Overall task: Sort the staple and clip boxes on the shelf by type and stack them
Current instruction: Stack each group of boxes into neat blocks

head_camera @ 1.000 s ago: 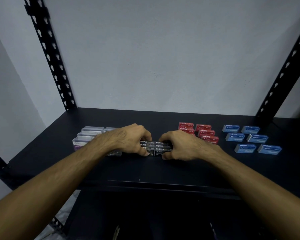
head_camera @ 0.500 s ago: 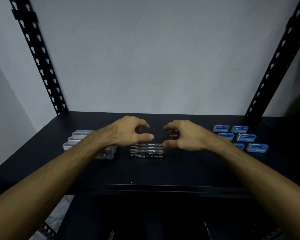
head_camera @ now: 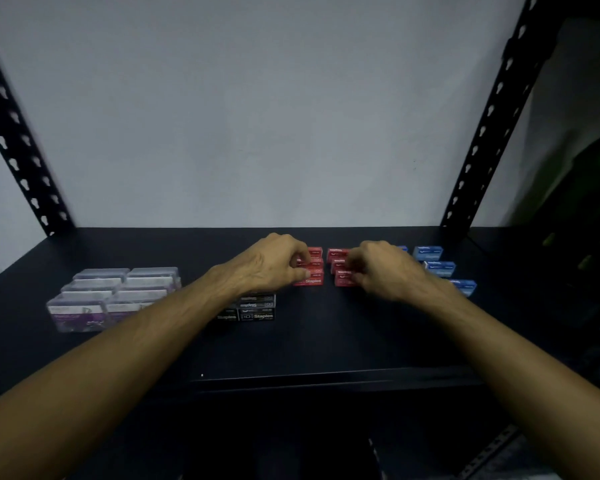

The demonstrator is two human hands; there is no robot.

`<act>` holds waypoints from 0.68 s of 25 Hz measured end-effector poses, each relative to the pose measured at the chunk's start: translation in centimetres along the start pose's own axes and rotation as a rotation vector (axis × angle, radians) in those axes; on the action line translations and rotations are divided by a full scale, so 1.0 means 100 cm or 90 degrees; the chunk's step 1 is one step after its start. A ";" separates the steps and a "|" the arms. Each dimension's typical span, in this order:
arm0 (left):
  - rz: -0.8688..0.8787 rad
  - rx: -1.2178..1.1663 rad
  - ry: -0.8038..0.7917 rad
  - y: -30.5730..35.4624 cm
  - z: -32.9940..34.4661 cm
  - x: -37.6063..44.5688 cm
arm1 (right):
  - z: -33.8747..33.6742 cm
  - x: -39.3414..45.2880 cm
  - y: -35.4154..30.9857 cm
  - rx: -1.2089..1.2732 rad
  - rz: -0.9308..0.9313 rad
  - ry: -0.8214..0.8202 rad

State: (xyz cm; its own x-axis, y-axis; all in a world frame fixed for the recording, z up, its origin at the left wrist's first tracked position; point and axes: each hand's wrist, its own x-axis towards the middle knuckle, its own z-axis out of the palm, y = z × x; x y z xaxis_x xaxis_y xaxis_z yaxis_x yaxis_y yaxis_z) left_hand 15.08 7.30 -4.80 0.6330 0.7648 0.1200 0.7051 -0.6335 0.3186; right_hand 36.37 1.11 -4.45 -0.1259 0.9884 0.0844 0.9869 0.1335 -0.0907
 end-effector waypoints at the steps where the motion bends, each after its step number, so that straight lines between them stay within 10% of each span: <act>1: -0.003 0.011 -0.004 0.002 0.003 0.003 | 0.003 0.000 0.002 0.005 -0.006 -0.002; 17: -0.005 0.002 -0.013 0.009 0.018 0.016 | 0.014 0.011 0.003 0.089 -0.032 -0.003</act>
State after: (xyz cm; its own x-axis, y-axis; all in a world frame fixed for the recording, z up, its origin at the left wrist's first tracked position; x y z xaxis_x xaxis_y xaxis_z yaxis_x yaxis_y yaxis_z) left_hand 17.30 7.77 -6.03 0.6335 0.7675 0.0985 0.7112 -0.6277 0.3166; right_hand 36.40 2.31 -5.81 -0.1757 0.9806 0.0869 0.9558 0.1910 -0.2233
